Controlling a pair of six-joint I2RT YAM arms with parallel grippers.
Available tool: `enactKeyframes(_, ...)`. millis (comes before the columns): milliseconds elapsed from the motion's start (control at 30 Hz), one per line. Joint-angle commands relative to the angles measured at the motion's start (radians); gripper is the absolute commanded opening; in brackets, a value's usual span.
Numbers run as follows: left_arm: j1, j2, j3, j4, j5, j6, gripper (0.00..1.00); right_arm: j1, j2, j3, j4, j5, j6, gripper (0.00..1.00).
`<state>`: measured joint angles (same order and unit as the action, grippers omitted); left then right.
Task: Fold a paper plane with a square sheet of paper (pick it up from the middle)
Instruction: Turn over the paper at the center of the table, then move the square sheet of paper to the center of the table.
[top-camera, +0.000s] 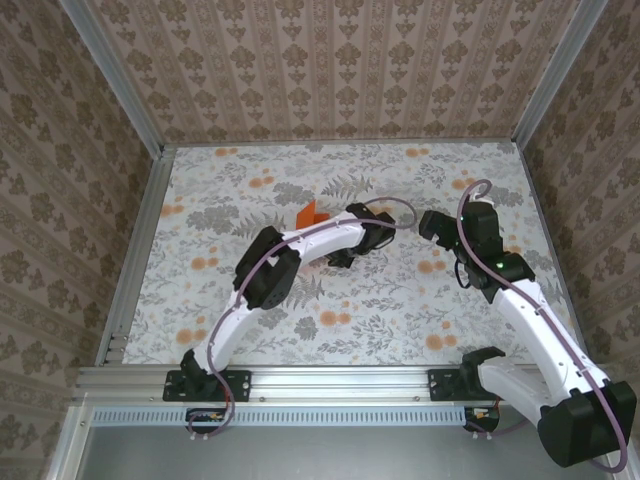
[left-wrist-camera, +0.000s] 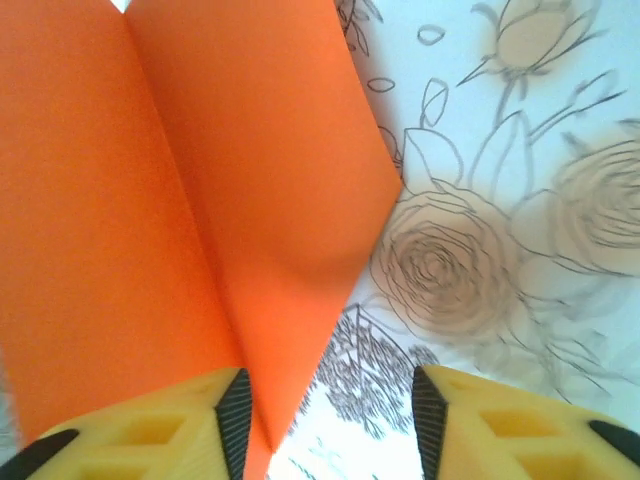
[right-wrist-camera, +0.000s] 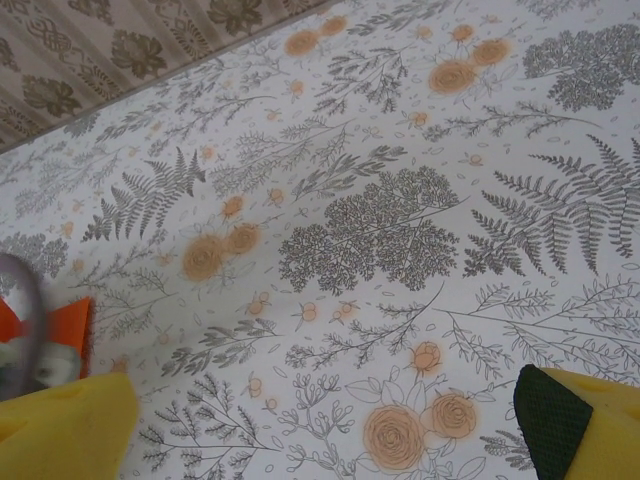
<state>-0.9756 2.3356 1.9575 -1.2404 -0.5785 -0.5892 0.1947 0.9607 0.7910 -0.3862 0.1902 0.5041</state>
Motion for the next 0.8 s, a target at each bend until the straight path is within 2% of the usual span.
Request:
enactKeyframes(0, -0.008, -0.175, -0.042, 0.067, 0.122, -0.012, 0.53, -0.003, 0.018, 0.014, -0.019, -0.027, 0.017, 1.00)
enactKeyframes(167, 0.024, -0.340, -0.174, 0.204, 0.241, -0.013, 0.62, -0.004, 0.060, 0.028, -0.013, -0.070, 0.024, 1.00)
enactKeyframes(233, 0.061, -0.410, -0.260, 0.285, 0.295, -0.024, 0.62, -0.004, 0.086, 0.033, -0.002, -0.121, 0.009, 1.00)
enactKeyframes(333, 0.164, -0.506, -0.417, 0.416, 0.416, -0.049, 0.61, -0.002, 0.151, 0.055, 0.020, -0.255, -0.012, 0.99)
enactKeyframes(467, 0.304, -0.573, -0.598, 0.603, 0.587, -0.054, 0.54, 0.015, 0.261, 0.074, 0.064, -0.421, 0.003, 0.98)
enactKeyframes(600, 0.404, -0.562, -0.684, 0.715, 0.726, -0.052, 0.39, 0.072, 0.359, 0.075, 0.142, -0.519, 0.067, 0.97)
enactKeyframes(767, 0.475, -0.502, -0.688, 0.809, 0.862, -0.049, 0.26, 0.180, 0.485, 0.099, 0.200, -0.536, 0.137, 0.96)
